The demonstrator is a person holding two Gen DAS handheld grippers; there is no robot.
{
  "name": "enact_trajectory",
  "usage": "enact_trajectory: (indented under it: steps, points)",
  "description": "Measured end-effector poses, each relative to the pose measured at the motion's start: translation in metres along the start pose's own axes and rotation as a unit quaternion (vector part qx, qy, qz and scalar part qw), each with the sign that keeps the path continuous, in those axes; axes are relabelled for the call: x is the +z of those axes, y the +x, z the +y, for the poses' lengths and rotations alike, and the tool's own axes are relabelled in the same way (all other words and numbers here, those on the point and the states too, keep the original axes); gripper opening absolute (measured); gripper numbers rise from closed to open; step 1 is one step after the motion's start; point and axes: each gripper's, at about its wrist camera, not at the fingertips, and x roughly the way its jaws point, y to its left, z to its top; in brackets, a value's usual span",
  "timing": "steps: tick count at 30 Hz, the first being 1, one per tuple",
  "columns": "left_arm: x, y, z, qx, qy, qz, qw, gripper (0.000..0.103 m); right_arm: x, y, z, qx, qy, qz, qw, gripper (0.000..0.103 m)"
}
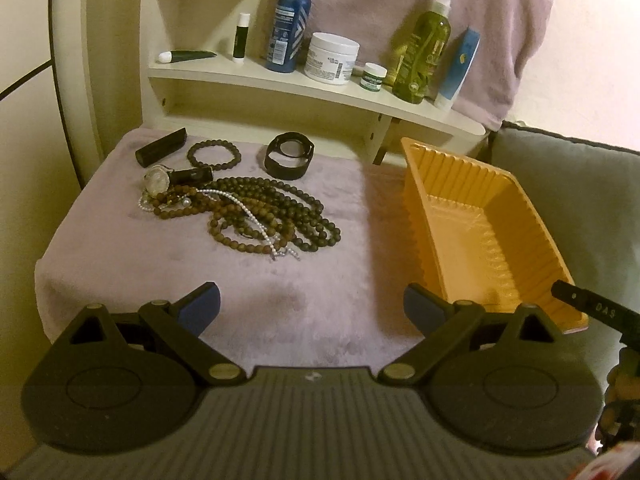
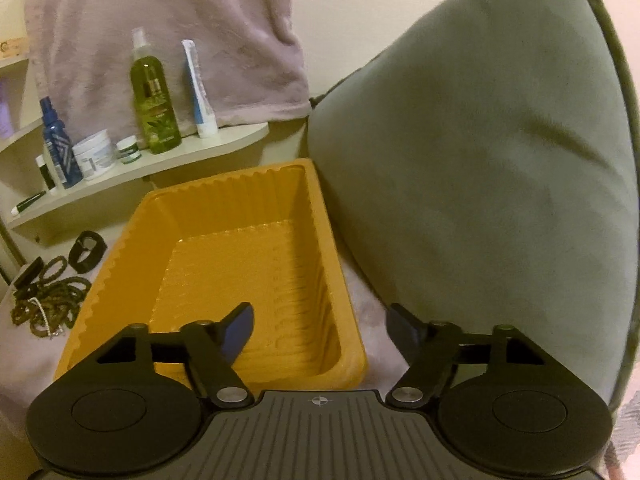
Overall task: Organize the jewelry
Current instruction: 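Move the right gripper to the orange tray and grasp its rim, then reach the left gripper to the silver watch and grasp its strap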
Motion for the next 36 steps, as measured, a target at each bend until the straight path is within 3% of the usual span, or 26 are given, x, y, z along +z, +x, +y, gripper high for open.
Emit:
enact_trajectory:
  steps: [12, 18, 25, 29, 36]
  points:
    - [0.003, 0.015, -0.001, 0.0, 0.008, 0.008, 0.9999, 0.097, -0.002, 0.025, -0.005, 0.014, 0.022, 0.027, 0.999, 0.044]
    - [0.003, 0.018, -0.001, 0.0, 0.008, 0.007, 0.9999, 0.097, 0.0, 0.028, -0.007, 0.009, 0.023, 0.031, 0.999, 0.037]
    - [0.004, 0.017, -0.001, -0.004, 0.009, 0.002, 1.0, 0.097, -0.002, 0.034, -0.006, 0.025, 0.032, 0.042, 0.998, 0.036]
    - [0.004, 0.016, 0.001, 0.0, 0.007, 0.001, 1.0, 0.097, 0.0, 0.033, -0.003, 0.013, 0.024, 0.04, 0.999, 0.018]
    - [0.004, 0.018, 0.004, 0.005, 0.014, -0.005, 0.9999, 0.097, 0.005, 0.029, 0.001, -0.005, -0.005, 0.033, 0.999, 0.011]
